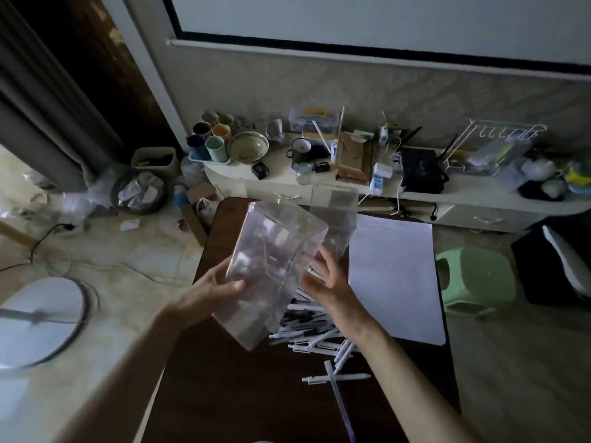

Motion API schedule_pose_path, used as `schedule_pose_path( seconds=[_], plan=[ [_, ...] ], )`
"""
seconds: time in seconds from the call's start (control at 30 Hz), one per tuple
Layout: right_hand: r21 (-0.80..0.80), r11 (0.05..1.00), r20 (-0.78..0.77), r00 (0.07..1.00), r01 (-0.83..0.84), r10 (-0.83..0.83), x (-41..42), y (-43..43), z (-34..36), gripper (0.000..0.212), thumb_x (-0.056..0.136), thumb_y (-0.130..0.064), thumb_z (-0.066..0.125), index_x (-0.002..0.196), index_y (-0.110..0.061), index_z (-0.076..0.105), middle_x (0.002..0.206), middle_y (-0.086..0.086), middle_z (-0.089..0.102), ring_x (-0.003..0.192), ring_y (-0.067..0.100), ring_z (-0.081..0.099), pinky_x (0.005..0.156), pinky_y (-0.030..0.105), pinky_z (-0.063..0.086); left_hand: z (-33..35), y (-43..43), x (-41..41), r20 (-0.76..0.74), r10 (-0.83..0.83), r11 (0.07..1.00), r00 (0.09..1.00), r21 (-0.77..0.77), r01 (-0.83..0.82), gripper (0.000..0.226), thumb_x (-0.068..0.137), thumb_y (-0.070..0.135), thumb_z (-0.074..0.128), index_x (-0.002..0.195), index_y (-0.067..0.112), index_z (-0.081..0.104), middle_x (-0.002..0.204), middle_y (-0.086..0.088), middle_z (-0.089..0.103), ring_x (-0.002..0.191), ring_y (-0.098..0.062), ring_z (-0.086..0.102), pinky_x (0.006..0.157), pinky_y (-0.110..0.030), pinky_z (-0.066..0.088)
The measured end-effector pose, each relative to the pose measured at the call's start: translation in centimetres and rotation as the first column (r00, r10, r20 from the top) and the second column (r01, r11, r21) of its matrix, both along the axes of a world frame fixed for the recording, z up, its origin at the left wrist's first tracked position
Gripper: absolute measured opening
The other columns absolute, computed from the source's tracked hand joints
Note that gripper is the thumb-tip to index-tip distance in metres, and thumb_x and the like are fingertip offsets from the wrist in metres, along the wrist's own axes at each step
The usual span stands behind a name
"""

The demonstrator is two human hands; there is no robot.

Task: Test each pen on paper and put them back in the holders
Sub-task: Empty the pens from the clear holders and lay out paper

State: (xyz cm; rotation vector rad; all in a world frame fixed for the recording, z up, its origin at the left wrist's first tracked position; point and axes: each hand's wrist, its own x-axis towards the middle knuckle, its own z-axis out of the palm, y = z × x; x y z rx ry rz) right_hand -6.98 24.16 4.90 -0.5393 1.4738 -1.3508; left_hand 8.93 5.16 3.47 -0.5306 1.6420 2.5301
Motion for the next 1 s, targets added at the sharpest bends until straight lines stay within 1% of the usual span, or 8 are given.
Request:
schedule_pose_path(
  seconds=[0.1,0.2,0.3,0.4,0.5,0.57,0.77,1.0],
  plan=[
    [-0.026,0.995,0.007,0.995,-0.097,0.097,1.5,-2.5,-1.0,0.079,0.062,-0.058,0.074,0.133,-0.049,0.04,0.14,-0.004,0.05,0.122,0.01,0.053,0.107,0.048,0.038,0.4,-1.8,1.1,0.025,0.015,0.997,1.0,-0.07,-0.013,0.044,0.074,0.039,0.076,0.108,0.014,0.063,0.099,-0.009,0.063,0.093,-0.027,0.061,0.081,-0.038,0.052],
    [-0.05,0.998,-0.05,0.998,0.029,-0.032,1.8,-5.5,-2.0,0.083,0.062,-0.055,0.076,0.135,-0.041,0.04,0.138,-0.007,0.05,0.125,0.011,0.051,0.106,0.041,0.041,1.0,-4.0,0.6,-0.043,0.075,0.943,0.996,-0.323,-0.085,0.036,0.084,0.025,0.066,0.111,0.002,0.061,0.101,-0.013,0.064,0.095,-0.02,0.064,0.081,-0.03,0.052],
    [-0.057,0.983,-0.135,0.974,0.177,-0.183,2.0,-8.9,-2.8,0.083,0.062,-0.048,0.078,0.134,-0.035,0.038,0.14,-0.008,0.046,0.125,0.003,0.048,0.105,0.027,0.042,-0.7,-6.4,-0.9,-0.041,0.21,0.725,0.977,-0.664,-0.184,0.047,0.091,-0.003,0.05,0.136,0.008,0.04,0.11,-0.011,0.054,0.1,-0.006,0.059,0.085,-0.026,0.05],
    [-0.068,0.969,-0.323,0.914,0.237,-0.246,2.1,-12.4,-3.9,0.067,0.074,-0.02,0.076,0.129,-0.027,0.039,0.124,-0.022,0.053,0.113,-0.007,0.054,0.096,0.021,0.046,-3.0,-8.1,-2.8,-0.057,0.326,0.571,0.944,-0.784,-0.244,0.056,0.089,-0.005,0.049,0.142,0.002,0.031,0.116,-0.017,0.048,0.104,-0.028,0.056,0.087,-0.02,0.046],
    [-0.08,0.965,-0.43,0.865,0.249,-0.259,1.3,-15.2,-5.3,0.067,0.076,-0.025,0.077,0.13,-0.018,0.038,0.128,-0.003,0.056,0.117,0.009,0.057,0.096,0.041,0.05,-3.0,-8.5,-5.2,-0.185,0.195,0.701,0.963,-0.66,-0.269,0.079,0.072,0.032,0.072,0.132,0.003,0.03,0.087,-0.015,0.042,0.086,-0.017,0.056,0.074,-0.008,0.044],
    [-0.08,0.964,-0.464,0.846,0.254,-0.261,0.3,-16.5,-6.2,0.069,0.077,-0.023,0.076,0.134,-0.016,0.036,0.132,0.0,0.052,0.12,0.008,0.054,0.098,0.041,0.049,-3.7,-9.3,-6.3,-0.192,0.162,0.676,0.968,-0.693,-0.25,0.098,0.065,0.049,0.08,0.132,0.002,0.027,0.099,-0.016,0.047,0.1,-0.016,0.057,0.083,-0.027,0.052],
    [-0.035,0.958,-0.512,0.818,0.286,-0.263,-1.3,-17.8,-9.3,0.065,0.079,-0.01,0.073,0.132,-0.008,0.036,0.115,-0.017,0.054,0.103,-0.017,0.052,0.09,0.011,0.045,-8.4,-12.2,-7.9,0.106,0.346,0.814,0.932,-0.528,-0.242,0.059,0.075,-0.014,0.063,0.125,0.017,0.052,0.084,0.011,0.068,0.089,-0.035,0.064,0.066,-0.032,0.053],
    [-0.015,0.95,-0.573,0.776,0.312,-0.264,-2.3,-19.9,-10.3,0.065,0.077,-0.018,0.076,0.127,-0.011,0.035,0.12,-0.005,0.056,0.109,0.005,0.056,0.095,0.023,0.048,-8.9,-13.5,-9.1,0.194,0.343,0.798,0.919,-0.576,-0.177,0.058,0.086,-0.007,0.055,0.14,0.008,0.039,0.12,-0.007,0.059,0.092,-0.006,0.06,0.072,-0.015,0.052]
  ],
)
